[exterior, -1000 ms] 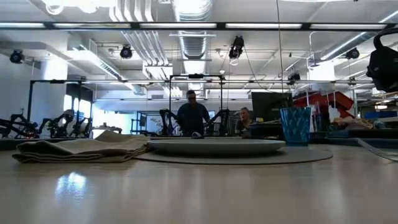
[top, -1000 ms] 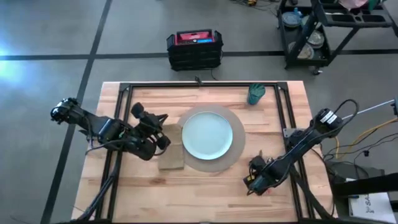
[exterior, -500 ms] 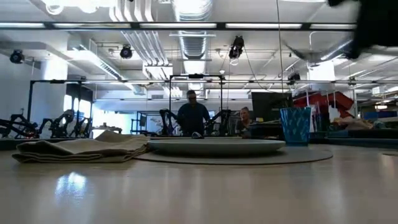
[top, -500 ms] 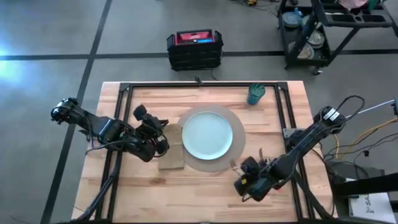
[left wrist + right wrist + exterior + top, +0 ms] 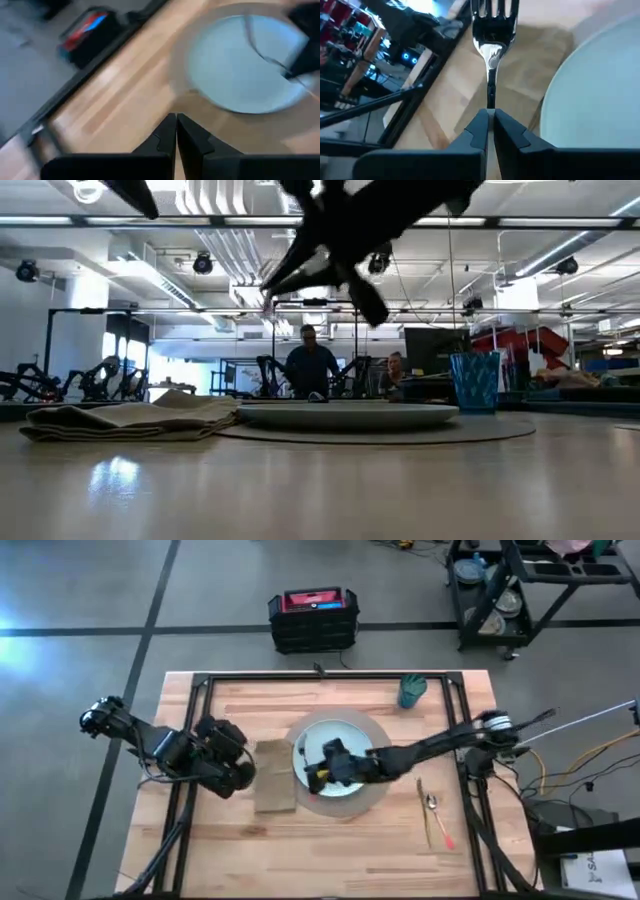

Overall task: Set table place
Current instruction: Put the fork on the table napkin

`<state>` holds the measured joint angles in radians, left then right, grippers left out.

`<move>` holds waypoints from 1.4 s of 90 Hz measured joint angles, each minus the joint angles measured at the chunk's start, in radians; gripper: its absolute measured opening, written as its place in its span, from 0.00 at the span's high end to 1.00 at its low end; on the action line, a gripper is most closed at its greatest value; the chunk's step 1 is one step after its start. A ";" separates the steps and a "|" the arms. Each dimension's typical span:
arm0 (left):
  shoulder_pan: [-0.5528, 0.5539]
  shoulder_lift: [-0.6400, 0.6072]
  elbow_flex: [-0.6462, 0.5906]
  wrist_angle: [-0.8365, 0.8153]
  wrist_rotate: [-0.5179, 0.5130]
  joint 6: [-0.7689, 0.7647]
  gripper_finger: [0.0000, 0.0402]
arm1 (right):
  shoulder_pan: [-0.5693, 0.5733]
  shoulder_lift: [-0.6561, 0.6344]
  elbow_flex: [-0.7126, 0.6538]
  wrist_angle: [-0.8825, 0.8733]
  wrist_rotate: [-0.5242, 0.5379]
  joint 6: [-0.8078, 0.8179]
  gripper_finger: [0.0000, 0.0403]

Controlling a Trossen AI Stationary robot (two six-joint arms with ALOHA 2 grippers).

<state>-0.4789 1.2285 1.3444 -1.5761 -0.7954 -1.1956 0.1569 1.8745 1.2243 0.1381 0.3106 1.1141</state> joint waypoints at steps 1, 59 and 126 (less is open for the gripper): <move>0.000 0.000 -0.001 -0.004 0.000 -0.010 1.00 | -0.002 0.010 0.006 0.008 0.000 0.006 1.00; -0.002 -0.008 -0.019 0.013 -0.015 0.019 1.00 | -0.054 0.501 0.780 -0.597 -0.075 -0.005 1.00; -0.002 -0.008 -0.030 0.074 -0.006 0.031 1.00 | -0.067 0.535 0.818 -0.598 -0.044 0.083 0.98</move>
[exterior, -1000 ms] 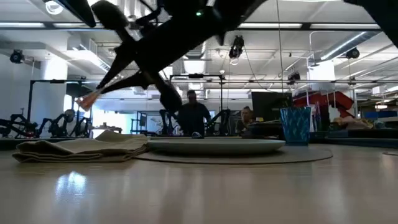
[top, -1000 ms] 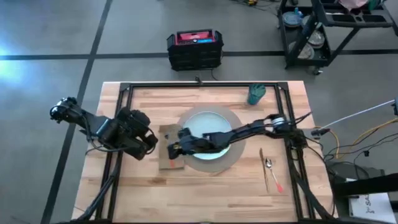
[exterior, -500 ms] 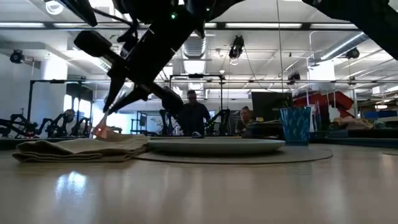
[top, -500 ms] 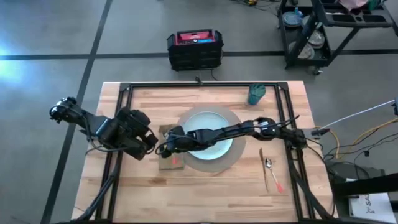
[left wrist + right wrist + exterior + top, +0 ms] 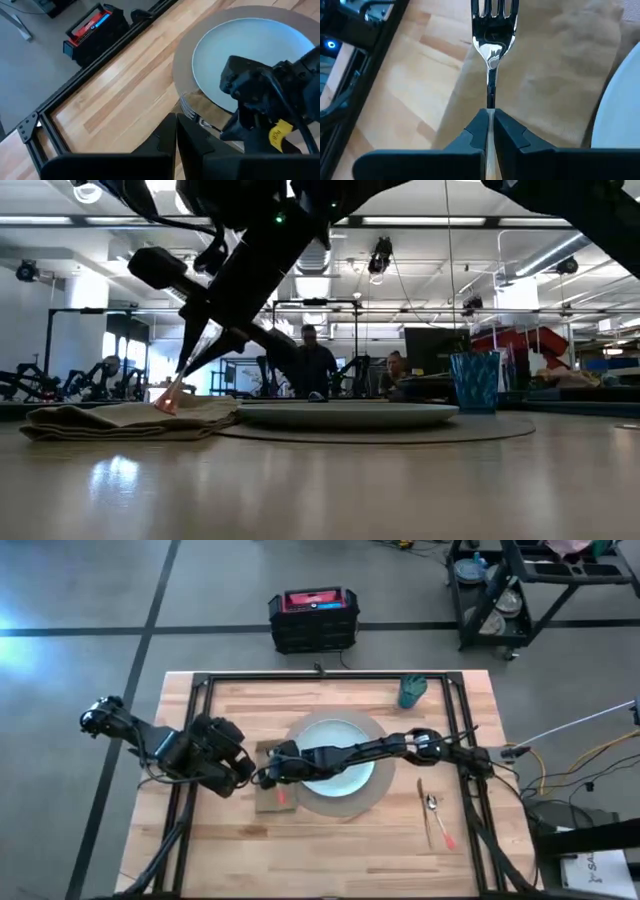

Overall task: Set table place
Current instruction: Put the fork on the table napkin, then put the spoon beside the plate on the table mat

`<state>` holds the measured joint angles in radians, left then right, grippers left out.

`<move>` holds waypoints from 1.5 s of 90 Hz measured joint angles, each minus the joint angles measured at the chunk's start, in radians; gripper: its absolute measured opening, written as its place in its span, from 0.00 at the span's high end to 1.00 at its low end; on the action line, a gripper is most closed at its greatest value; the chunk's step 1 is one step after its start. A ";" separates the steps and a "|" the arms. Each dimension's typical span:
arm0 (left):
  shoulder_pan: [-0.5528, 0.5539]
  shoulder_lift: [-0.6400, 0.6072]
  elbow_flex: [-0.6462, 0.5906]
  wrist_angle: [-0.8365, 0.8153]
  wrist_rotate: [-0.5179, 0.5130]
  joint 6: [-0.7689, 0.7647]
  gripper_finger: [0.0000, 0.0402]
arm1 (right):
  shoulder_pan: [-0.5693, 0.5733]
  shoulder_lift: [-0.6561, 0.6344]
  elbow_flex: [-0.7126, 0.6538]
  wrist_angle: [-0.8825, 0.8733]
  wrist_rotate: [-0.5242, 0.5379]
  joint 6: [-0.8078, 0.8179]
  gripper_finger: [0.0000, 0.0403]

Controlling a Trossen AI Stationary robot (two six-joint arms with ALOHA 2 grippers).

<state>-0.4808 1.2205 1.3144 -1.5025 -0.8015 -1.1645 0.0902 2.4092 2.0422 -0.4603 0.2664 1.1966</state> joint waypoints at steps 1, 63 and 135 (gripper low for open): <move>0.000 0.000 0.000 0.000 0.000 0.000 1.00 | 0.001 0.000 0.000 0.000 -0.001 0.006 0.97; 0.000 0.015 -0.005 0.020 -0.012 0.080 1.00 | 0.086 -0.160 0.014 -0.506 -0.039 -0.454 0.74; 0.118 0.244 -0.049 0.767 0.314 0.639 1.00 | 0.630 -0.885 -0.962 -0.728 -0.039 0.541 0.77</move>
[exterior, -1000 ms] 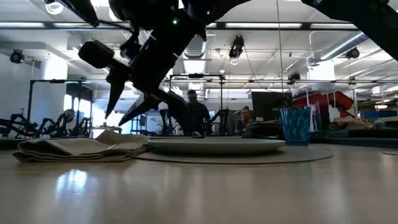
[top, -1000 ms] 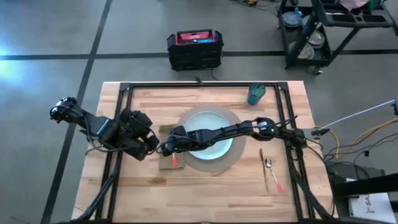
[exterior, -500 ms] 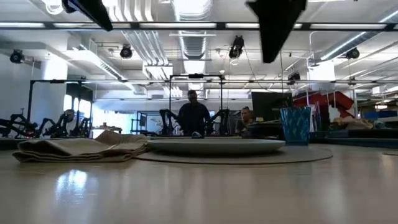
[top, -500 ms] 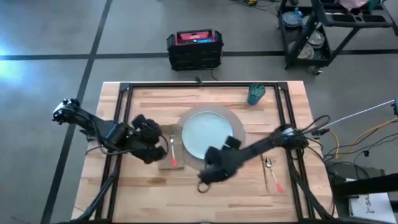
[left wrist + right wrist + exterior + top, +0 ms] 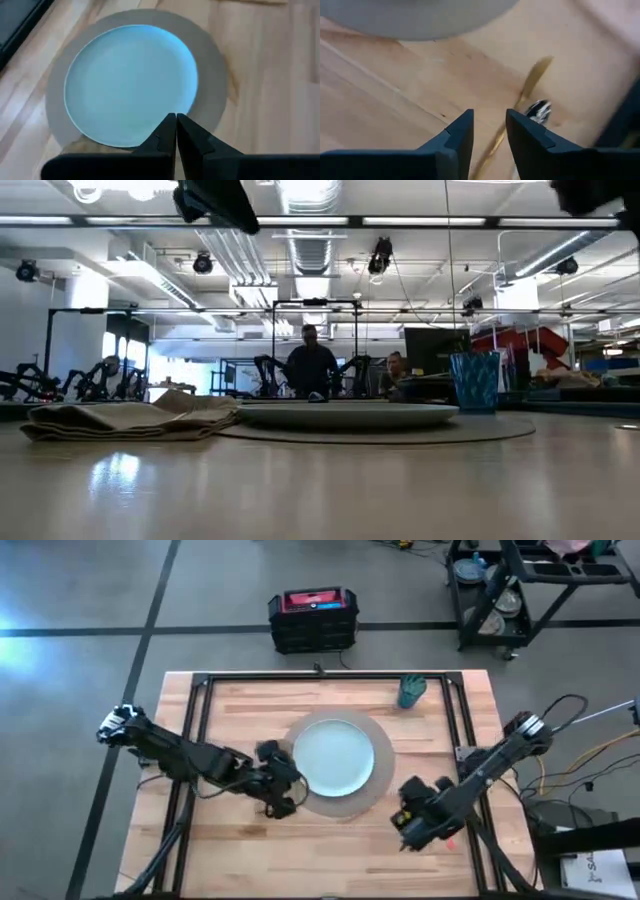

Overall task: Set table place
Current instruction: Put the spoon beside the plate on the table mat

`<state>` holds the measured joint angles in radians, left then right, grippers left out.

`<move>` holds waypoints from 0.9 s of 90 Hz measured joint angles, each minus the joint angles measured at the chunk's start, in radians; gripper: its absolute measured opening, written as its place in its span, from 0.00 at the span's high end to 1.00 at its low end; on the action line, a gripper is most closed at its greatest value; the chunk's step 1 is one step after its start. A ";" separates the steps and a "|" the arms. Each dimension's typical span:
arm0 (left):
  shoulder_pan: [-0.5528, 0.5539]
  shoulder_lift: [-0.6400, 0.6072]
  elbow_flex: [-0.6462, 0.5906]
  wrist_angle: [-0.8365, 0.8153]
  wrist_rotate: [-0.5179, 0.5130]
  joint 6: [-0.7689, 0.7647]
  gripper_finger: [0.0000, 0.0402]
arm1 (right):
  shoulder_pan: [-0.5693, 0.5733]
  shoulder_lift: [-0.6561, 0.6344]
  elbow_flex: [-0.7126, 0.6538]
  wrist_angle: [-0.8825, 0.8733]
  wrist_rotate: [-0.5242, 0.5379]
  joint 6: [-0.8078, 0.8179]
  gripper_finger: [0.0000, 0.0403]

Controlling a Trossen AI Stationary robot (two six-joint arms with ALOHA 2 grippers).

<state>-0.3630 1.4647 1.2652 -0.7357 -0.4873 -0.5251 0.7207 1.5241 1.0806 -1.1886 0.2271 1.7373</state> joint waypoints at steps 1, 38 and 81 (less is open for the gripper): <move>0.003 0.001 0.000 0.000 0.000 -0.002 1.00 | 0.005 -0.005 -0.015 0.015 -0.001 0.011 0.78; 0.043 -0.008 0.000 0.000 0.001 0.000 1.00 | 0.193 -0.016 -0.247 0.178 -0.198 0.251 0.79; 0.077 -0.019 0.000 0.001 0.000 0.046 1.00 | 0.210 -0.021 -0.373 0.372 -0.197 0.316 0.88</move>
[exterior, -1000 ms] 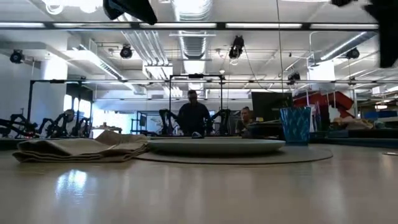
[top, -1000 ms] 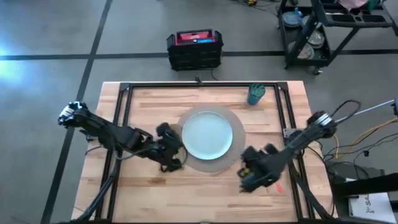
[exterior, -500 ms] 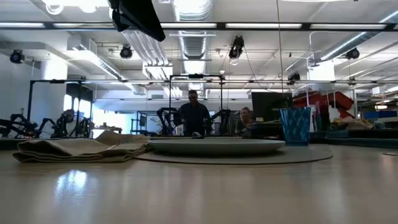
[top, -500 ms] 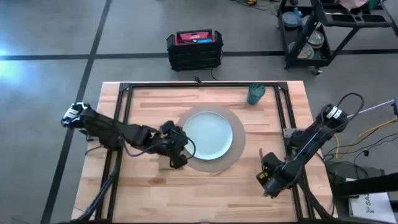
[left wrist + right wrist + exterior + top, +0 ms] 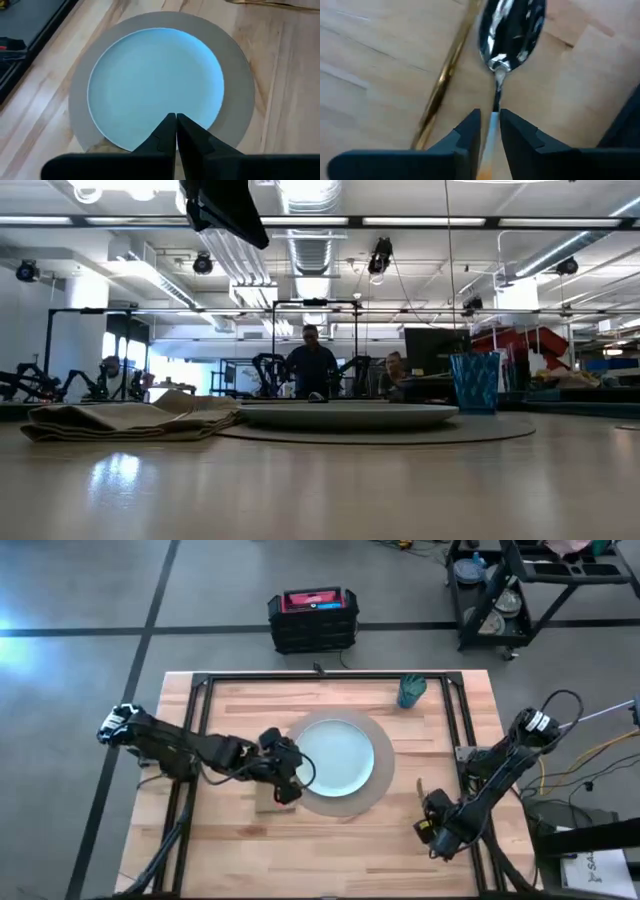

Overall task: Set table place
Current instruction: Put the spoon beside the plate on the table mat

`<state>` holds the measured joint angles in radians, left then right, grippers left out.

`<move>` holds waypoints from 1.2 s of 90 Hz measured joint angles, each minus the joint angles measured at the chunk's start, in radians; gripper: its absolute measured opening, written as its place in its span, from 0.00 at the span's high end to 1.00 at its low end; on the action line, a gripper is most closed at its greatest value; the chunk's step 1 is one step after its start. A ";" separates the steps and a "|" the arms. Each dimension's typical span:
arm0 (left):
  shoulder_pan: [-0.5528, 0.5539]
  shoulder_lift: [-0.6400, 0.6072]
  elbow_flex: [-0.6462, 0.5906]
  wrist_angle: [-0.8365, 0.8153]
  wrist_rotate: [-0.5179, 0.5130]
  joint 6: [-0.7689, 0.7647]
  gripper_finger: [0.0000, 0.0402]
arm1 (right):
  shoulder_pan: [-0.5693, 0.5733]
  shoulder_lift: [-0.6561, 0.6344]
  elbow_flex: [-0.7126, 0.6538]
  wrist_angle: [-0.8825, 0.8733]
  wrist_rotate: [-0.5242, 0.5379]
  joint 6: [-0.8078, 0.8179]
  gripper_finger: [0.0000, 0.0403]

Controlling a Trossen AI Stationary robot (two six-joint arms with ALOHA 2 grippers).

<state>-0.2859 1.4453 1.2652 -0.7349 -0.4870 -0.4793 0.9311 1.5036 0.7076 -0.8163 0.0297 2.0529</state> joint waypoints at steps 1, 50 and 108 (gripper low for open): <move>0.000 0.000 0.000 0.000 0.000 0.000 1.00 | 0.000 0.000 -0.003 0.004 0.000 0.002 0.89; 0.022 -0.041 0.000 0.010 0.000 0.032 1.00 | -0.060 -0.039 0.208 -0.271 0.083 0.022 1.00; 0.090 -0.021 -0.017 -0.038 0.105 0.026 1.00 | -0.895 -0.073 -0.045 0.370 0.149 -0.648 1.00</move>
<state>-0.1959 1.4242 1.2478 -0.7727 -0.3816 -0.4534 0.0364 1.4305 0.6629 -0.4464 0.1786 1.4047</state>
